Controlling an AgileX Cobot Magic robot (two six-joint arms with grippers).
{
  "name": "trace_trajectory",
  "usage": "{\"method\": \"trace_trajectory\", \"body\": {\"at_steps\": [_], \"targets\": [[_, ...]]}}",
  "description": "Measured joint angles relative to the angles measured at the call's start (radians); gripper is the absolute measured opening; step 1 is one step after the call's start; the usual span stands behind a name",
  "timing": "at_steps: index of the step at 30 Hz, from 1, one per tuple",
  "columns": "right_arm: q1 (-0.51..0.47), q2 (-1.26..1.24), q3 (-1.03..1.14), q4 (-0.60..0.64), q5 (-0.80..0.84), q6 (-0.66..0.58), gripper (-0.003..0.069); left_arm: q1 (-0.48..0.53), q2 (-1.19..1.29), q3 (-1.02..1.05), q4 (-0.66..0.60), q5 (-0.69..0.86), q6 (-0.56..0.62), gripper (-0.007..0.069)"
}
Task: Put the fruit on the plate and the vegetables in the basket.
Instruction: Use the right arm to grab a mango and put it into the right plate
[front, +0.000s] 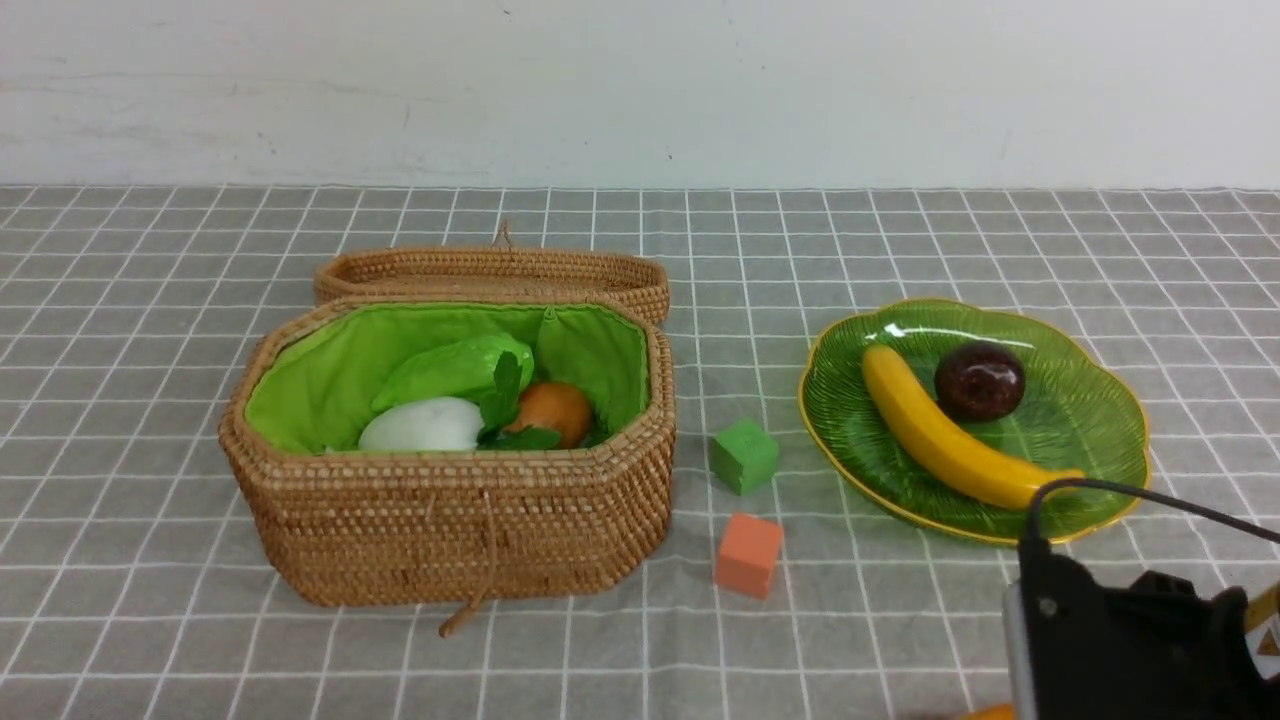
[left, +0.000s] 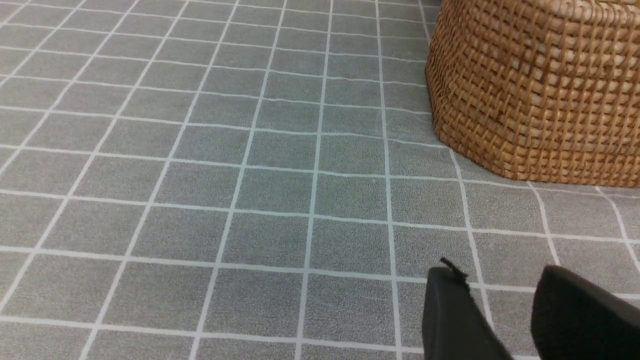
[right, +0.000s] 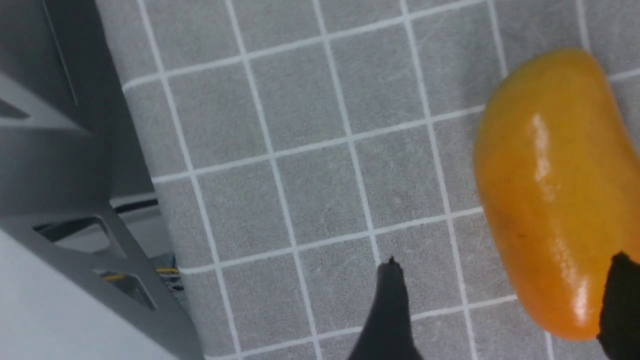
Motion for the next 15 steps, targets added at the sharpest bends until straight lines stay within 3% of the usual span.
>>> {"method": "trace_trajectory", "body": {"at_steps": [4,9,15], "targets": [[0.038,0.034,0.023,-0.097,-0.076,-0.003,0.0528,0.0,0.0,0.0,0.0,0.0,0.0,0.0239],[0.046,0.1,0.023,-0.129,-0.111,-0.026,0.0528,0.0,0.0,0.0,0.0,0.0,0.0,0.0239],[0.047,0.186,0.023,-0.195,-0.27,-0.036,0.0541,0.0,0.0,0.0,0.0,0.0,0.0,0.0239]]}}
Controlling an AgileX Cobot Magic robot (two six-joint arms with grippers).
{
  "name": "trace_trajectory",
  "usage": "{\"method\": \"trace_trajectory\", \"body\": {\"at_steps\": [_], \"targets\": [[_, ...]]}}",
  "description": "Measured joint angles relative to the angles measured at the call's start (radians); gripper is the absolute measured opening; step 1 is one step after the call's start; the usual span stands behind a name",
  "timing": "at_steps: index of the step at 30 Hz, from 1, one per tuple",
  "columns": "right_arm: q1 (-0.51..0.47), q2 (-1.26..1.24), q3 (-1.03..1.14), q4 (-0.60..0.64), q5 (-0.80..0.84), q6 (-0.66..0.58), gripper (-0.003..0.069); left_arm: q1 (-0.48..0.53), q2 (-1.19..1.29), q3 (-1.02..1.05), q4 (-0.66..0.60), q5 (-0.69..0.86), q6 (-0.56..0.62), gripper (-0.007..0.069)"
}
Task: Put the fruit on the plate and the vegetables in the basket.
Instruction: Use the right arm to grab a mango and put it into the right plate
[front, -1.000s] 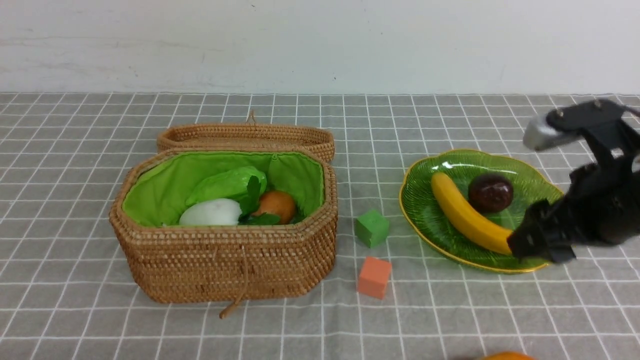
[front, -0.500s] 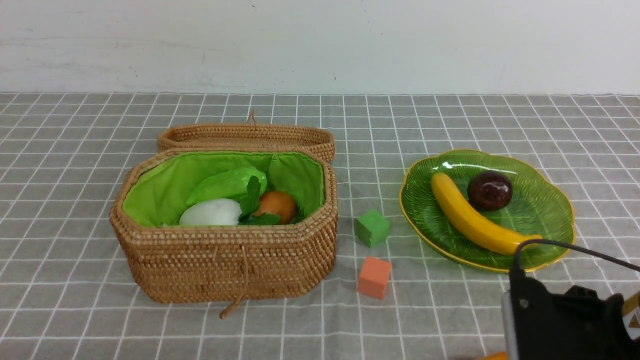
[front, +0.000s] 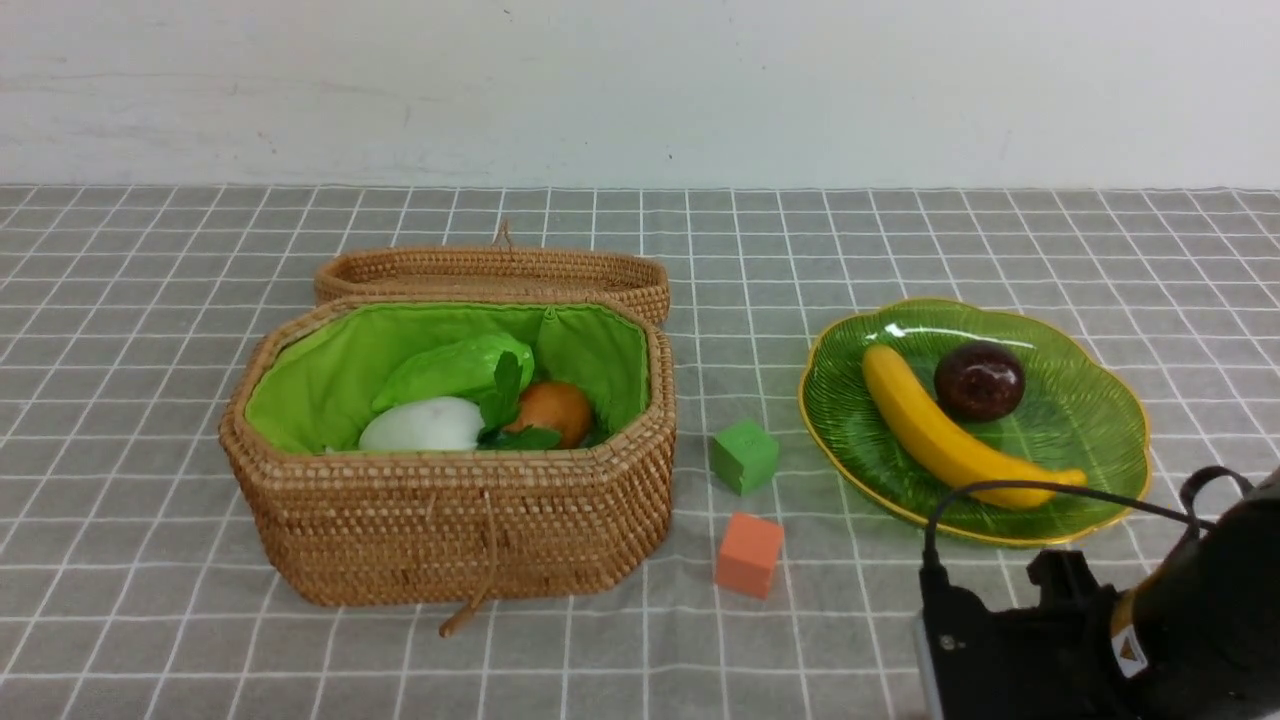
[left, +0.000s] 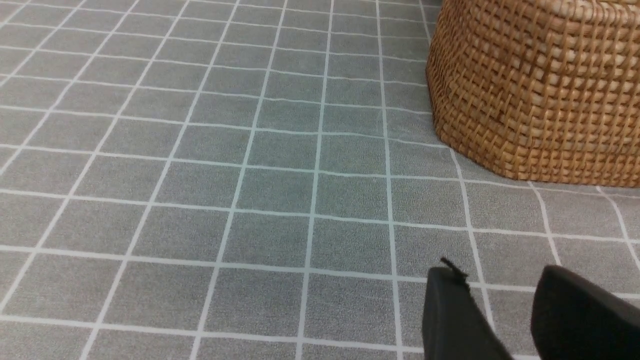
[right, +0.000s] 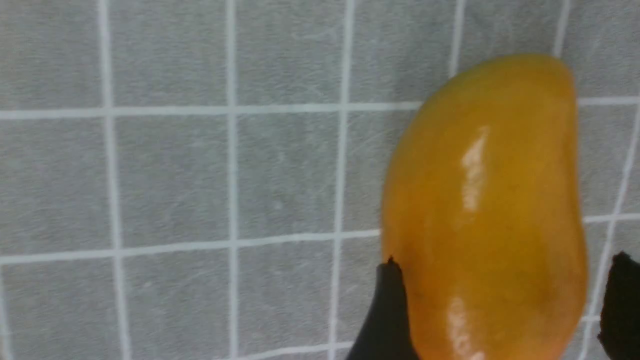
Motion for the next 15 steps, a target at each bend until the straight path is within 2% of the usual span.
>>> {"method": "trace_trajectory", "body": {"at_steps": [7,15], "targets": [[0.0,0.098,0.0,-0.008,-0.001,0.027,0.061,0.0,0.0,0.0,0.0,0.0,0.0,0.0239],[0.0,0.174,-0.044,-0.029,0.018,0.039,0.0593,0.0,0.0,0.0,0.0,0.0,0.0,0.0239]]}}
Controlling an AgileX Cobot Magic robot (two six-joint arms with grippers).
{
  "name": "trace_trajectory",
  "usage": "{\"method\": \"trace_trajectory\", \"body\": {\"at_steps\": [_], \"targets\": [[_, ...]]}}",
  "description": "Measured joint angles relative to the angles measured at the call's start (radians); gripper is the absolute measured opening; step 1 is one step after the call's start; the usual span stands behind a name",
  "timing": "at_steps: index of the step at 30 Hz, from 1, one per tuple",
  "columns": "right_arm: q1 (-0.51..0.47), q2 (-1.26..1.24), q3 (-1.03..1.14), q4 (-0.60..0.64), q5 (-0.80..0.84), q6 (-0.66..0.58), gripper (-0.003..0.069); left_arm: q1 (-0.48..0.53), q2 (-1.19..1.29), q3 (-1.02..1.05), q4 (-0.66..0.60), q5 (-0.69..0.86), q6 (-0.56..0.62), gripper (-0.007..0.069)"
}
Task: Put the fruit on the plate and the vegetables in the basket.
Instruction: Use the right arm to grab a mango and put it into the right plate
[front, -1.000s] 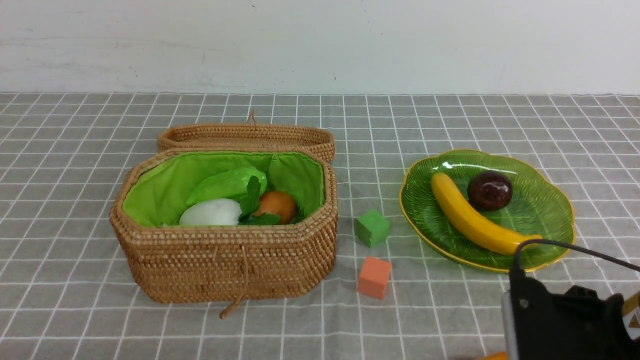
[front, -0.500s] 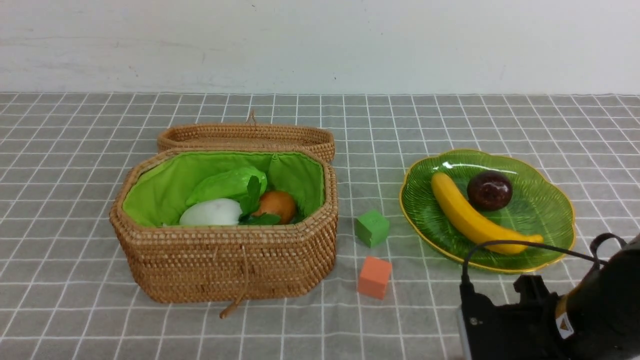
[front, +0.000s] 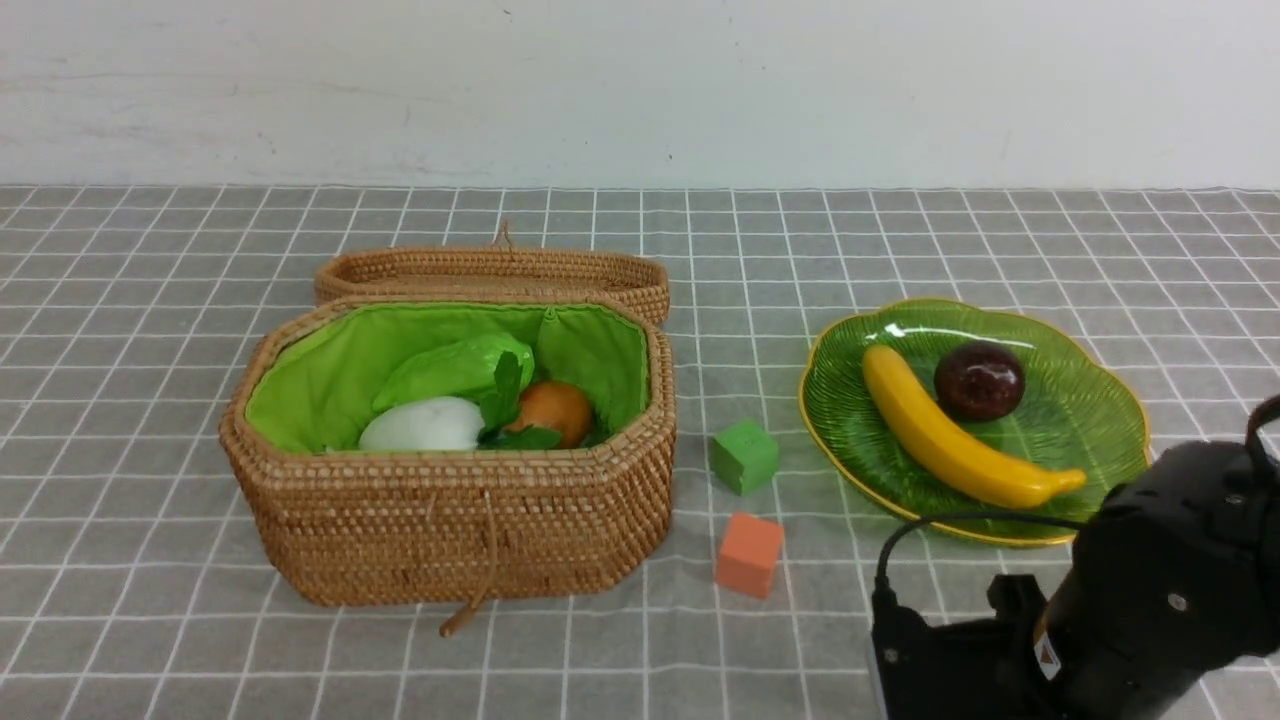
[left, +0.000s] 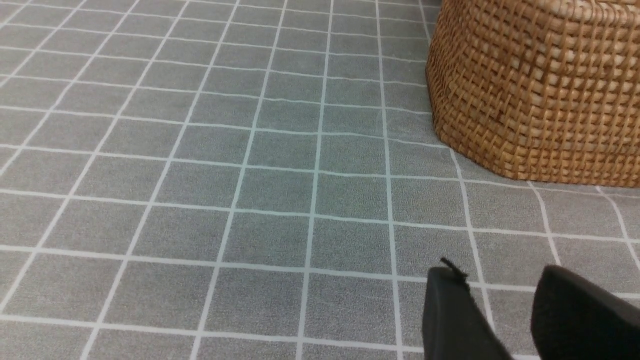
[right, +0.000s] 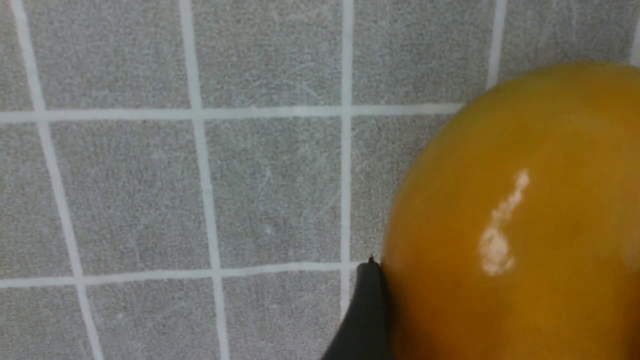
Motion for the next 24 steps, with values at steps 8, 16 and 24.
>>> {"method": "trace_trajectory", "body": {"at_steps": [8,16,24], "targets": [[-0.047,0.003,-0.225,0.009,0.08,0.116,0.0593,0.0,0.0,0.0,0.0,0.0,0.0,0.0239],[-0.257,0.01,-0.308,0.127,-0.274,0.474,0.0593,0.0,0.0,0.0,0.0,0.0,0.0,0.0239],[-0.289,0.111,-0.308,0.142,-0.427,0.578,0.0593,0.0,0.0,0.0,0.0,0.0,0.0,0.0239]]}}
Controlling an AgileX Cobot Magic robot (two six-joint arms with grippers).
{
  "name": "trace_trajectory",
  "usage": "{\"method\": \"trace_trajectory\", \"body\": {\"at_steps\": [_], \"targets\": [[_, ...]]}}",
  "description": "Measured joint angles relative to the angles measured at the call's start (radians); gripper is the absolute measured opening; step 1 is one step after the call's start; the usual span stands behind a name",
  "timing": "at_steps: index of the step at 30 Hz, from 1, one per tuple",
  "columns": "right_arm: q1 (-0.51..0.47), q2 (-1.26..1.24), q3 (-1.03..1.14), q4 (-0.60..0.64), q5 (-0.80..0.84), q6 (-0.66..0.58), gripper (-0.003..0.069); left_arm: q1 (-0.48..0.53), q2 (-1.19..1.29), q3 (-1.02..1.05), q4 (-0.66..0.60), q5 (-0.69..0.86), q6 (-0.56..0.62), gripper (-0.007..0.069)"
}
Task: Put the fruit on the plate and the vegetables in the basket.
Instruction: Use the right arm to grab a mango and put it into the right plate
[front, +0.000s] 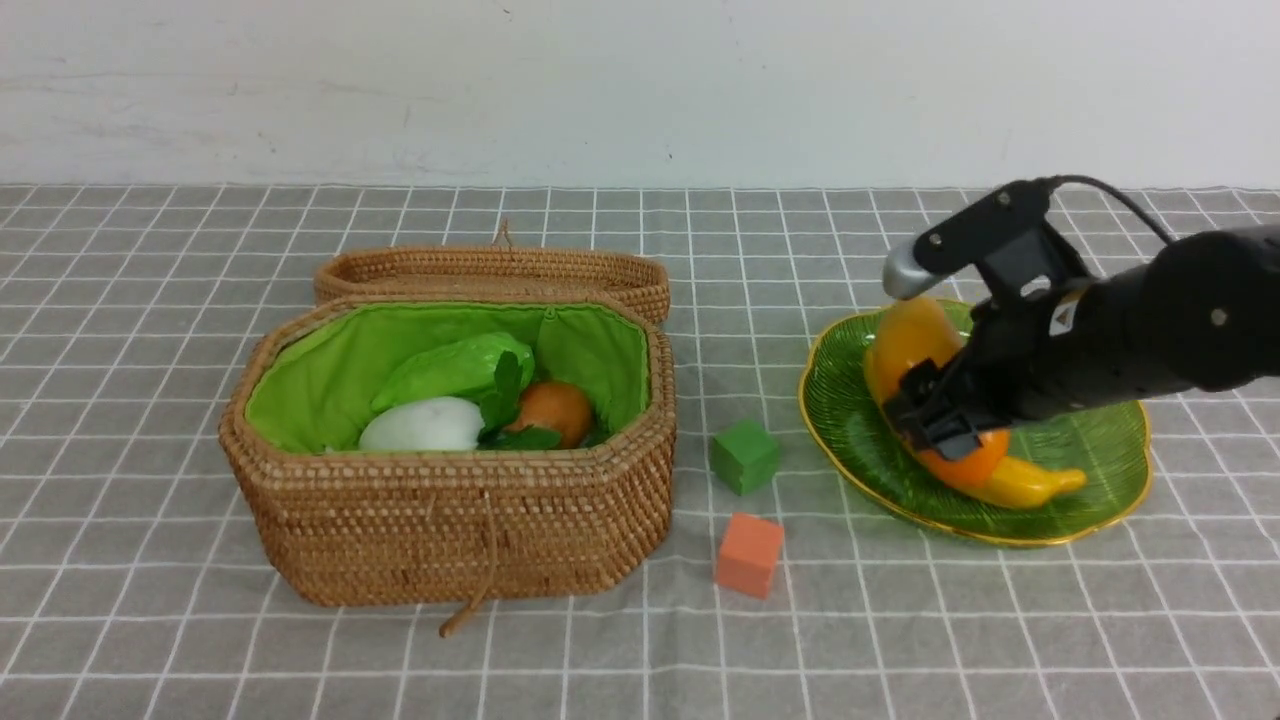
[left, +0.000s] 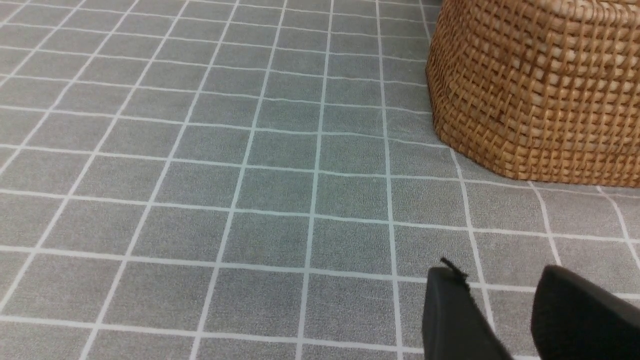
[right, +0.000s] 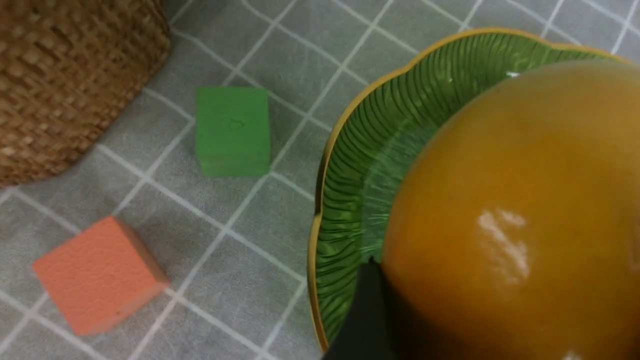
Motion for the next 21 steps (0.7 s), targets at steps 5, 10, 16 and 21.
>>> {"method": "trace_trajectory", "body": {"at_steps": [5,10,16,21], "targets": [[0.0,0.077,0.0,0.001,-0.011,0.056,0.0647,0.0,0.0,0.0,0.0,0.0,0.0,0.0239],[-0.002,0.084,0.0,0.001,0.001,0.068,0.0678,0.0,0.0,0.0,0.0,0.0,0.0,0.0239],[-0.065,0.036,0.0,0.001,0.143,0.068,0.0587,0.0,0.0,0.0,0.0,0.0,0.0,0.0239],[-0.143,-0.112,0.0,0.001,0.372,0.068,0.0397,0.0,0.0,0.0,0.0,0.0,0.0,0.0239]]}}
